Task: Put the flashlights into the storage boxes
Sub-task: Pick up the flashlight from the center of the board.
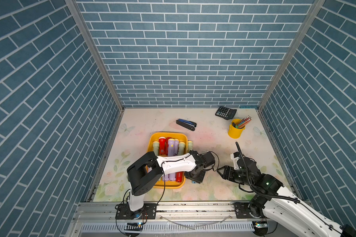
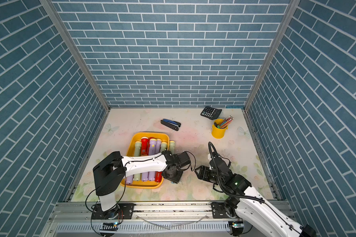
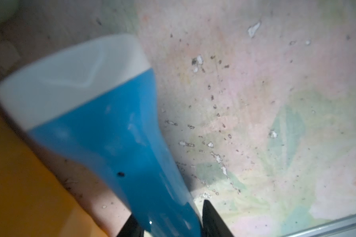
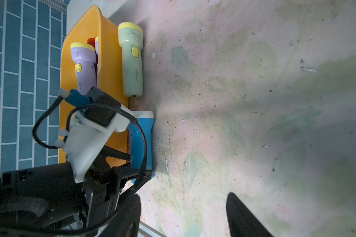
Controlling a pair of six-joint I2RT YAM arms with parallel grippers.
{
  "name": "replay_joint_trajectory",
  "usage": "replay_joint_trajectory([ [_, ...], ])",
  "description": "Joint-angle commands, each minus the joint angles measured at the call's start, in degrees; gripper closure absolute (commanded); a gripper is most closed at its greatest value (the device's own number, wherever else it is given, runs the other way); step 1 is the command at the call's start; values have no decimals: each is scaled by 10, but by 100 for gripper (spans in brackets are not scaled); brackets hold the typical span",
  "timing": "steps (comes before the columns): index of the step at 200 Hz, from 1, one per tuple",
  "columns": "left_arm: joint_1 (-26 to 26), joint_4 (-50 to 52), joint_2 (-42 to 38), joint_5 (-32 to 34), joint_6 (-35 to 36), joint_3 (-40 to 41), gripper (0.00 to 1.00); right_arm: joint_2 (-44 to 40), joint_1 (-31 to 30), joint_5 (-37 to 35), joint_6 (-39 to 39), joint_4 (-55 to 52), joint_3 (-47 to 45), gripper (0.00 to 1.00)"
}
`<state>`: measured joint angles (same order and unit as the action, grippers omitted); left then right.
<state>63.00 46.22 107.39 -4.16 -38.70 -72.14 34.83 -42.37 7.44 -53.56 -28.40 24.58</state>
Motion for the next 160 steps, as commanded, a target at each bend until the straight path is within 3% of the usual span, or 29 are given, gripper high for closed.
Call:
replay_joint_trajectory([
  [1, -3, 2, 12, -1, 11, 10, 61, -6, 2, -11, -1, -16, -13, 33],
  [25, -4, -1, 5, 3, 14, 9, 71, -11, 2, -14, 0, -21, -13, 33],
  [64, -3, -3, -32, 10, 11, 10, 77, -14, 3, -17, -1, -20, -12, 33],
  [121, -5, 51, -127, 26, 8, -17, 77, 10, 3, -11, 0, 7, -7, 33],
  [160, -34, 82, -200, 42, 11, 15, 77, 66, 3, 14, 10, 59, 5, 33],
])
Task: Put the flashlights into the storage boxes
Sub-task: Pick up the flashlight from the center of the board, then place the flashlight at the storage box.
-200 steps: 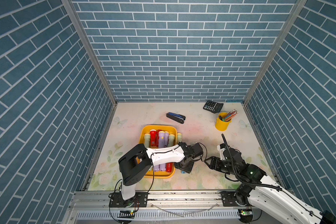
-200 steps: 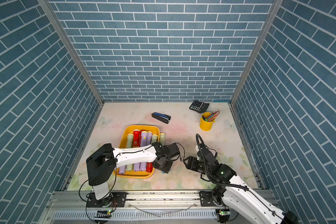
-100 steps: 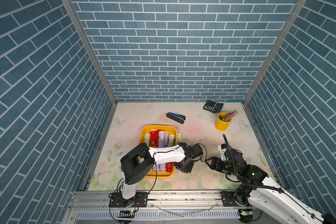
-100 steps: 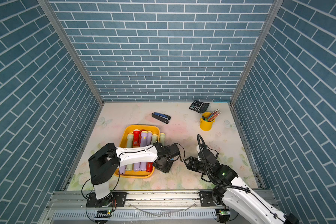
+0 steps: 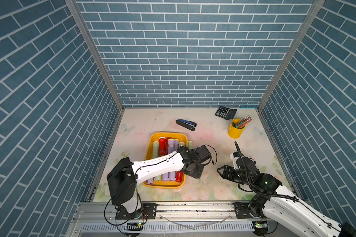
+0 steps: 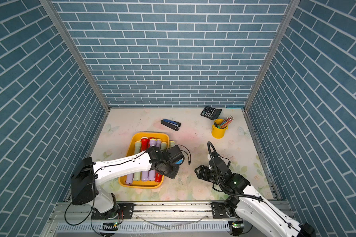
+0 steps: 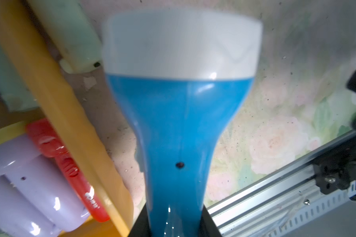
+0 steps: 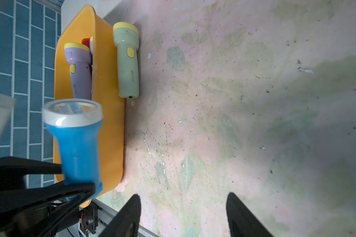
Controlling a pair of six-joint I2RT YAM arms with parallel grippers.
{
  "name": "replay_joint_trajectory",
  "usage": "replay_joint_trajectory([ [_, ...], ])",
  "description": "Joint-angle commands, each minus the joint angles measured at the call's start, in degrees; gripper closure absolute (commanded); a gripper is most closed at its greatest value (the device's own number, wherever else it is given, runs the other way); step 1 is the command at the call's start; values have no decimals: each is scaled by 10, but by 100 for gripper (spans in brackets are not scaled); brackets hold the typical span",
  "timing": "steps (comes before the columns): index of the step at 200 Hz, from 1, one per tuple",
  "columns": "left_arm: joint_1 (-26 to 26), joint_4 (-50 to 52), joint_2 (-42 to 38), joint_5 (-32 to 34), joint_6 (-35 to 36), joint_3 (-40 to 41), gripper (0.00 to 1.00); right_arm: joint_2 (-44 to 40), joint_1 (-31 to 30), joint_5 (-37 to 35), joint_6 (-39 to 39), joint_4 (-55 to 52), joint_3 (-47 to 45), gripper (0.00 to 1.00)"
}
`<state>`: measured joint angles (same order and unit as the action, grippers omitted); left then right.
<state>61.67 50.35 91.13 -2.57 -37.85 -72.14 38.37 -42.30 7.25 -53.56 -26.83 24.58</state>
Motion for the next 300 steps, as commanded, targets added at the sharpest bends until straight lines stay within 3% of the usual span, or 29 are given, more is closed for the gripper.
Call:
replay_joint_trajectory([
  [1, -22, 42, -39, 26, 2, 16, 77, 33, 2, 17, 11, 45, 6, 33],
  [62, -95, 103, -186, 42, -15, 102, 76, 164, 2, 59, 57, 108, 79, 33],
  [108, -174, 71, -276, 1, -19, 217, 74, 211, 1, 80, 57, 135, 100, 34],
  [176, -178, -53, -270, -83, -56, 303, 69, 218, 0, 80, 50, 138, 105, 34],
  [236, -178, -54, -249, -67, -58, 311, 63, 219, 0, 81, 48, 139, 105, 34],
  [300, -178, 13, -271, -11, -56, 280, 52, 209, 0, 79, 46, 137, 100, 34],
])
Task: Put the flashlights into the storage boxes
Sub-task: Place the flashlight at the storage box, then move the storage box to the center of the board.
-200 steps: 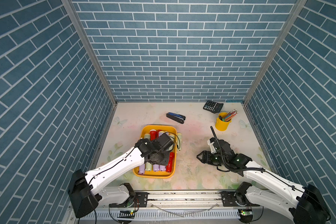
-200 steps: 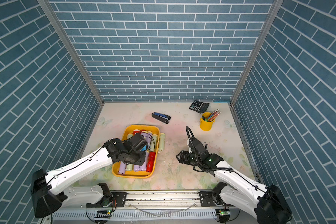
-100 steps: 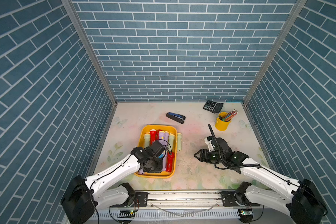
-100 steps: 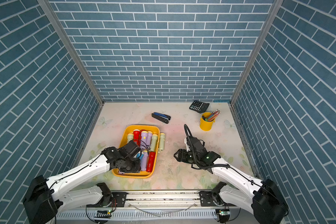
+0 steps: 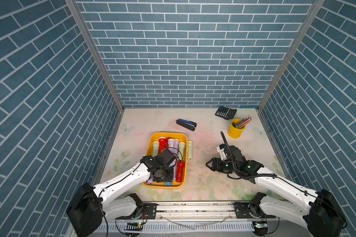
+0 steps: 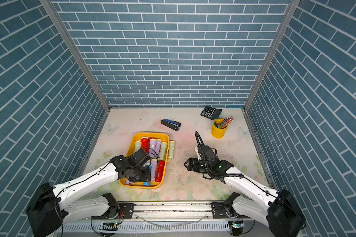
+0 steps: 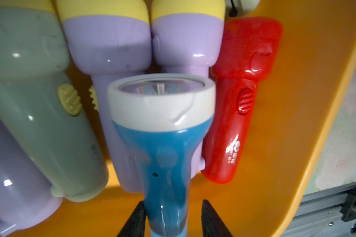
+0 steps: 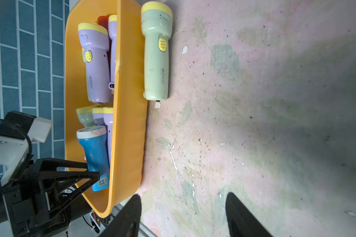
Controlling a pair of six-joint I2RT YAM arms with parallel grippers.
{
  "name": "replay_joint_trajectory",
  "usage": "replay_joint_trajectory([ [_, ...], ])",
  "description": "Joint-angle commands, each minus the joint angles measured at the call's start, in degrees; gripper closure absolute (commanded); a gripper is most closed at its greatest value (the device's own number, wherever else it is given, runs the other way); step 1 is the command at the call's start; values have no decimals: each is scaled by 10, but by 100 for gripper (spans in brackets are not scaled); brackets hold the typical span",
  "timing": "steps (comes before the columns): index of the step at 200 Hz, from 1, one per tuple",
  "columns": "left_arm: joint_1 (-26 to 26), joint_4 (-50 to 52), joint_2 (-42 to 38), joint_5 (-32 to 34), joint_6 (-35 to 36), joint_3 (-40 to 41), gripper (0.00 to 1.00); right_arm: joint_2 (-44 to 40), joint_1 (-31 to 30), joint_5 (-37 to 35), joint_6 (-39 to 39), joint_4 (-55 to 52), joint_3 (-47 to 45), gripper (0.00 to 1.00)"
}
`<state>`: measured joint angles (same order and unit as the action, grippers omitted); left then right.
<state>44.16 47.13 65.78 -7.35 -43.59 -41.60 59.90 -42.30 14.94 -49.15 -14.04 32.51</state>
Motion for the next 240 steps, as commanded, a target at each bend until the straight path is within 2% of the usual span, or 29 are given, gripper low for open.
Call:
replay_joint_trajectory([
  [1, -3, 46, -18, 38, 2, -26, 52, -7, 0, 2, 2, 9, 20, 34],
  [23, -3, 68, -31, 59, 9, -51, 47, -7, 0, 1, 4, 9, 20, 34],
  [69, -3, 67, -12, 84, 53, -116, 45, 32, 0, -6, 12, 6, 46, 34],
  [96, 1, 36, 50, 75, 91, -161, 45, 56, 0, -5, 17, 7, 64, 34],
  [157, 15, -9, 200, 75, 150, -257, 42, 46, 2, -19, 20, 9, 63, 34],
  [199, 15, -51, 274, 63, 169, -287, 41, 34, 2, -22, 19, 7, 49, 34],
  [240, 15, -29, 349, 71, 185, -331, 40, 14, 3, -30, 18, 3, 31, 34],
])
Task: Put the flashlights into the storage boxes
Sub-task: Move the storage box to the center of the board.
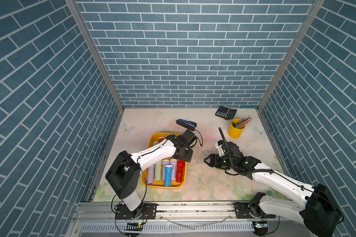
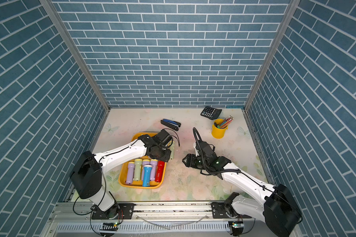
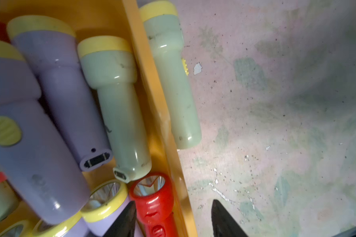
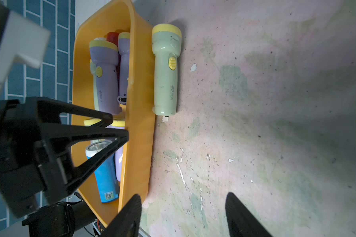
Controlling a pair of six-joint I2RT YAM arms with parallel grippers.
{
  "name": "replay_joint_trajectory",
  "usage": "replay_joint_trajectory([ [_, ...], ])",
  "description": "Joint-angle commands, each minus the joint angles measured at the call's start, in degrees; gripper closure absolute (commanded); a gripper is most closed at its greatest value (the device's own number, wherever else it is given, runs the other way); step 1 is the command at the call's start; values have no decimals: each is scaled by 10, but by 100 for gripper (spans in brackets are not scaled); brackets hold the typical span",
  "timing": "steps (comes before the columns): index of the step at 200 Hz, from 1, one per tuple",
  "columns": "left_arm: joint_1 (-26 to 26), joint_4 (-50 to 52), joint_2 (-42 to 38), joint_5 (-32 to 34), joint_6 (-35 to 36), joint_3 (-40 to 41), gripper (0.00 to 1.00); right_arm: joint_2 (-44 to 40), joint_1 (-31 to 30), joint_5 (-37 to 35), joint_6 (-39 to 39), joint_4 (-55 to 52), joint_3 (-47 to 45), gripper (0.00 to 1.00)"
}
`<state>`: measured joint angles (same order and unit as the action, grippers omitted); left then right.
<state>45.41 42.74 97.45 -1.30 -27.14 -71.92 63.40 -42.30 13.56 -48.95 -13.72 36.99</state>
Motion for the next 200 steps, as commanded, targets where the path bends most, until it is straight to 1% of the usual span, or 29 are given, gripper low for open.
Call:
replay_joint_trajectory([
  [1, 3, 16, 34, 10, 21, -29, 40, -22, 3, -16, 16, -1, -15, 34],
  [28, 2, 29, 48, 17, 24, -32, 40, -40, 5, -24, 16, -5, -27, 34],
  [57, -7, 38, 36, 37, 24, -20, 40, -40, 7, -35, 18, -11, -29, 34],
  [94, -36, 38, 13, 44, 29, 4, 41, -8, 7, -55, 36, -57, 3, 34],
  [166, -83, 45, -25, 51, 47, 35, 42, 54, 7, -55, 53, -54, 50, 34],
  [200, -85, 54, -60, 38, 44, 21, 42, 99, 7, -71, 73, -98, 103, 34],
])
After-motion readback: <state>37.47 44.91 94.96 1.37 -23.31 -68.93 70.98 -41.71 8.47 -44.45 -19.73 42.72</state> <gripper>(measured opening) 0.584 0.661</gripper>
